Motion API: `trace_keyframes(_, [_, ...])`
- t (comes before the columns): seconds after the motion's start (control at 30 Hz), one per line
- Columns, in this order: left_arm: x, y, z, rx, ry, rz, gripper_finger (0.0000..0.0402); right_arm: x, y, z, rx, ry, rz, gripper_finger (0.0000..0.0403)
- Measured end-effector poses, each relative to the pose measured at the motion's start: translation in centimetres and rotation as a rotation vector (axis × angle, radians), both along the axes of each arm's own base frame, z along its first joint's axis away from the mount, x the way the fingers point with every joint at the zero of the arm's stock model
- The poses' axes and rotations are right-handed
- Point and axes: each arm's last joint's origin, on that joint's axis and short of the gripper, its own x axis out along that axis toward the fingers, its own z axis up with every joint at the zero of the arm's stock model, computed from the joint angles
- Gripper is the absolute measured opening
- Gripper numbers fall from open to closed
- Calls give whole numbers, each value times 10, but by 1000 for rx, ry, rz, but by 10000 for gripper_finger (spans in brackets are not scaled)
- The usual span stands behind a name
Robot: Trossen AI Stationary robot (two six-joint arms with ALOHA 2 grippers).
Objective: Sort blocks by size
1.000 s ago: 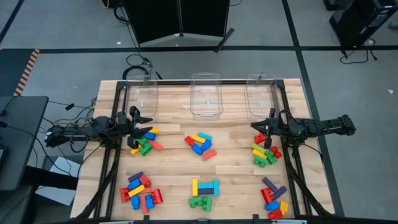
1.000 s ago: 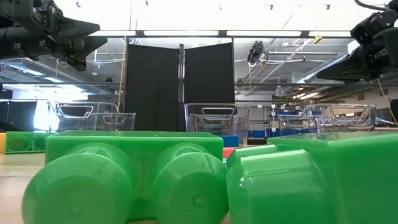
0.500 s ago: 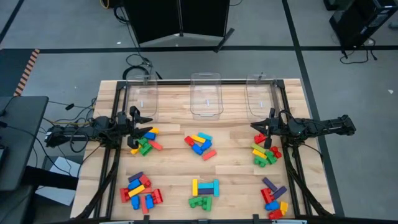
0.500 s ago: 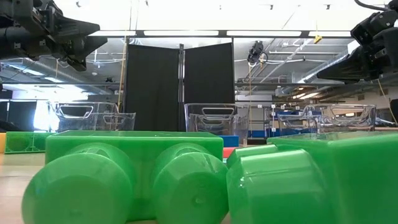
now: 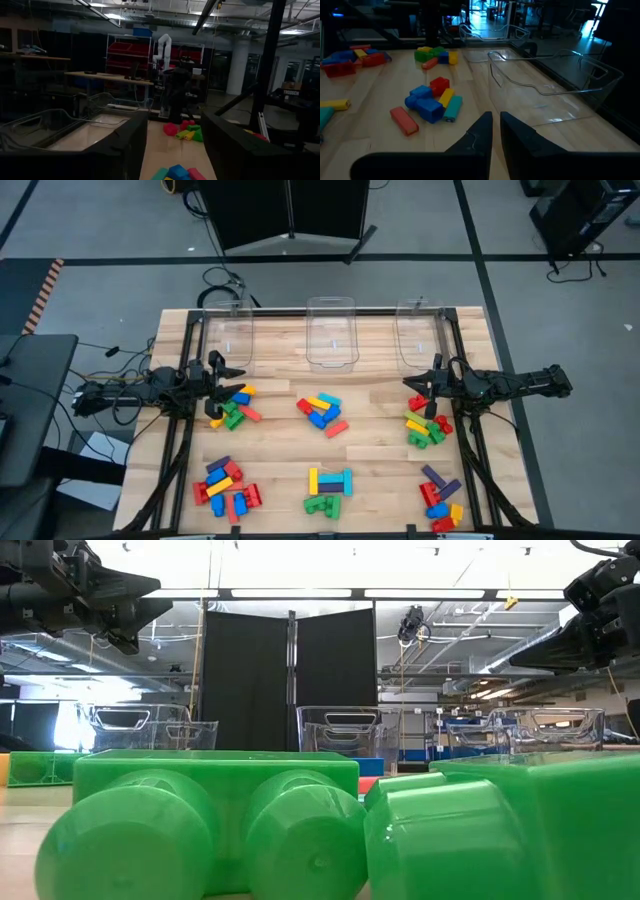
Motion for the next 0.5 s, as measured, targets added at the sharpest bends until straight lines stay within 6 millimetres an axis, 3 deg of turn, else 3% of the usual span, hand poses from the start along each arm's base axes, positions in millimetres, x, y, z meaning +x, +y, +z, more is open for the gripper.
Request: trace_keyframes(0.5, [0,0,0,0,0,0,193,1,0,6,75,-85,-12,48])
